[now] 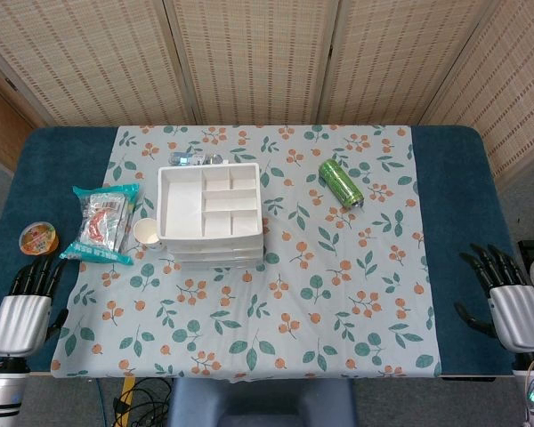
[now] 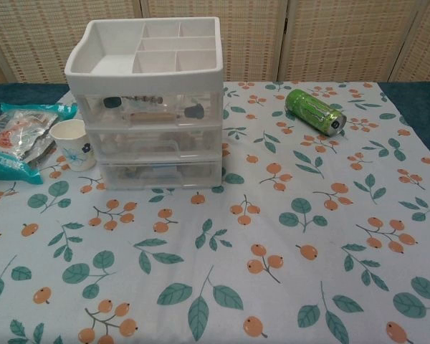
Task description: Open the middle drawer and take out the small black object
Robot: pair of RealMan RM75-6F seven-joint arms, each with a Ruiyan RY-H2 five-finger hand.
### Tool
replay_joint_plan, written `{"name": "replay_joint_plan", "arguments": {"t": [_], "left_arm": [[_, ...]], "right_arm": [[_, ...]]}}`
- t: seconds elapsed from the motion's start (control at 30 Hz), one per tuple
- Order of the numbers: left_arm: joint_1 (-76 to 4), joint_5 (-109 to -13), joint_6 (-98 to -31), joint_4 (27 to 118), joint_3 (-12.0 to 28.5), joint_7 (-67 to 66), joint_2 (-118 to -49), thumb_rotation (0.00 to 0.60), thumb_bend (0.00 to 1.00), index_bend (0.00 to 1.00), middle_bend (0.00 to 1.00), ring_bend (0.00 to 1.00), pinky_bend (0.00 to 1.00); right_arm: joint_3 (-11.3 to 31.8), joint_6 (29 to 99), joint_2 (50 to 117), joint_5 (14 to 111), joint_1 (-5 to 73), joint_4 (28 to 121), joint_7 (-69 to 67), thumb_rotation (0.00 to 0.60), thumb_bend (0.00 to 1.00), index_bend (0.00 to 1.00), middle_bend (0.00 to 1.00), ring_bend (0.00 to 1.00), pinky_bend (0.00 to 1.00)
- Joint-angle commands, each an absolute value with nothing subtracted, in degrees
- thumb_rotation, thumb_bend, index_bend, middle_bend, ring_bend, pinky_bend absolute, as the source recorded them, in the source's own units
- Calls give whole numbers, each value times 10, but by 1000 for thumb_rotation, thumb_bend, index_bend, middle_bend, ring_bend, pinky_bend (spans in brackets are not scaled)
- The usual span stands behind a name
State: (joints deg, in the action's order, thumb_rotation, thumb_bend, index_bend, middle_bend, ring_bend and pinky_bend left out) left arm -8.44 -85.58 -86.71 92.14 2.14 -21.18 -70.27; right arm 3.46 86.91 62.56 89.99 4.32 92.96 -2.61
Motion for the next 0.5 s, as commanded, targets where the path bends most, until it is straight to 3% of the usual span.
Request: {"name": "replay_joint_plan", "arguments": {"t": [0.03, 0.5], "left_arm": [[-82, -854, -868, 922, 22, -215, -702, 600, 277, 0, 4, 0, 125], [-81, -867, -872, 917, 26, -175, -705, 600, 278, 0, 4, 1, 125]], "right_arm": [[36, 870, 627, 900, 44, 930, -25, 600, 290, 118, 78, 42, 71], [37, 881, 626, 902, 41, 932, -22, 600, 290, 119, 79, 43, 71]]}}
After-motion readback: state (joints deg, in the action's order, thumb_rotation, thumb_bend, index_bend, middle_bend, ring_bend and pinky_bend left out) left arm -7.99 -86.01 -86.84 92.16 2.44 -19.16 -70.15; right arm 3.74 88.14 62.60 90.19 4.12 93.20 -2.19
